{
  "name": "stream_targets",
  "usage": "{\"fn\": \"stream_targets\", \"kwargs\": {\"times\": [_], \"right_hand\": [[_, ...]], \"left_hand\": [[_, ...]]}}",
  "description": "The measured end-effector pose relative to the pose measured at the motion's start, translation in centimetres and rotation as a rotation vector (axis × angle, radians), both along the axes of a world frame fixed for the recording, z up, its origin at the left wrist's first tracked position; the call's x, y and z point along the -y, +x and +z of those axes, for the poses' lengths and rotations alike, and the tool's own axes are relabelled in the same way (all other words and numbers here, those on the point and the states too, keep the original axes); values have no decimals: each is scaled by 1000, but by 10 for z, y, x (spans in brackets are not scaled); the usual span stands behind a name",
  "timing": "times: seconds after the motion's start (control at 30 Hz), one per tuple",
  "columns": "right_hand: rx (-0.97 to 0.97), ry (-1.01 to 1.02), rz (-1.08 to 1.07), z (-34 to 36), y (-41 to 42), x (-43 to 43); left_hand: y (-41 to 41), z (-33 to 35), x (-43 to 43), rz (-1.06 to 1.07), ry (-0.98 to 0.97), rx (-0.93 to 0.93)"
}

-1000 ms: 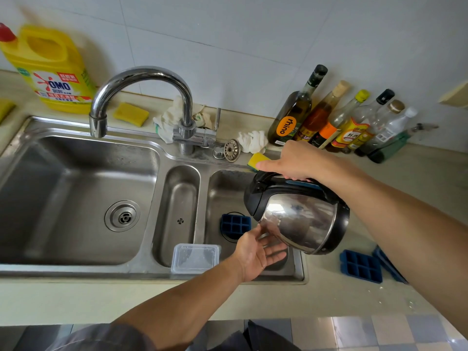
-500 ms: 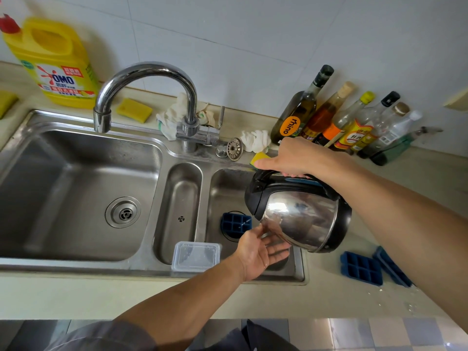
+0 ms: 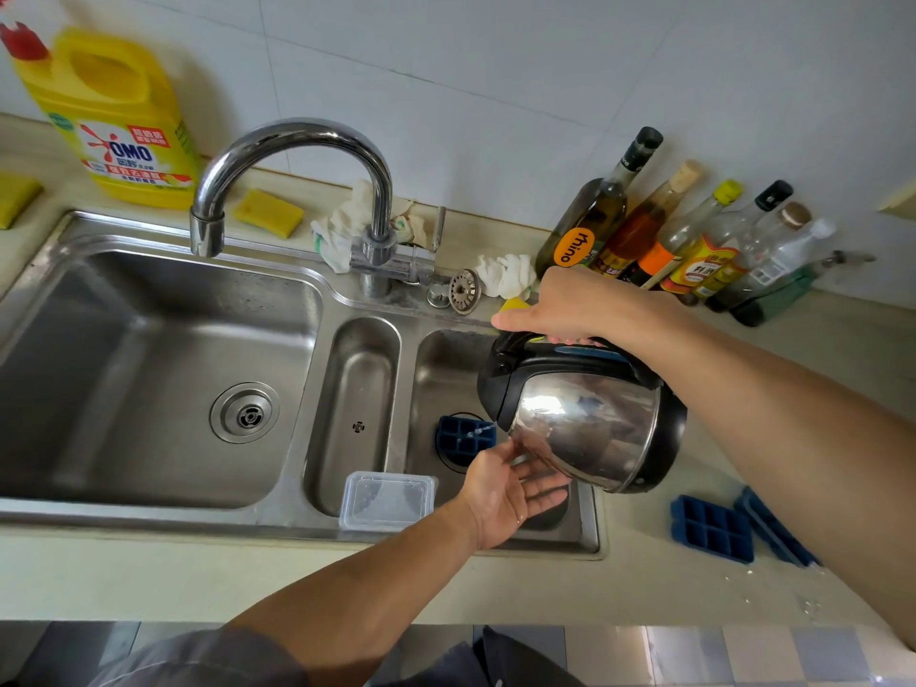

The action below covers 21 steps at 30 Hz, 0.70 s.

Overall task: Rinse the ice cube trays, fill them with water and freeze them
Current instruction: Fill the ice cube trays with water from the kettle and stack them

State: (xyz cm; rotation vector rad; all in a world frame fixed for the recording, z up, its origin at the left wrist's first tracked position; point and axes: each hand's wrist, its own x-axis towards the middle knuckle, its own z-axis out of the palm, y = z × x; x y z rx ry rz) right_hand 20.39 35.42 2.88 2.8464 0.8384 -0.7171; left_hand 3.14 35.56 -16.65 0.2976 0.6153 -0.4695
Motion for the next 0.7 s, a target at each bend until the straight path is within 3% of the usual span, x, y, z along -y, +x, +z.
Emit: {"fn": "stream_targets", "kwargs": {"times": [0.7], "right_hand": [[-43,-83,64,-2,5,-18]], "left_hand": [[5,1,-1,-5,-26,8]]}}
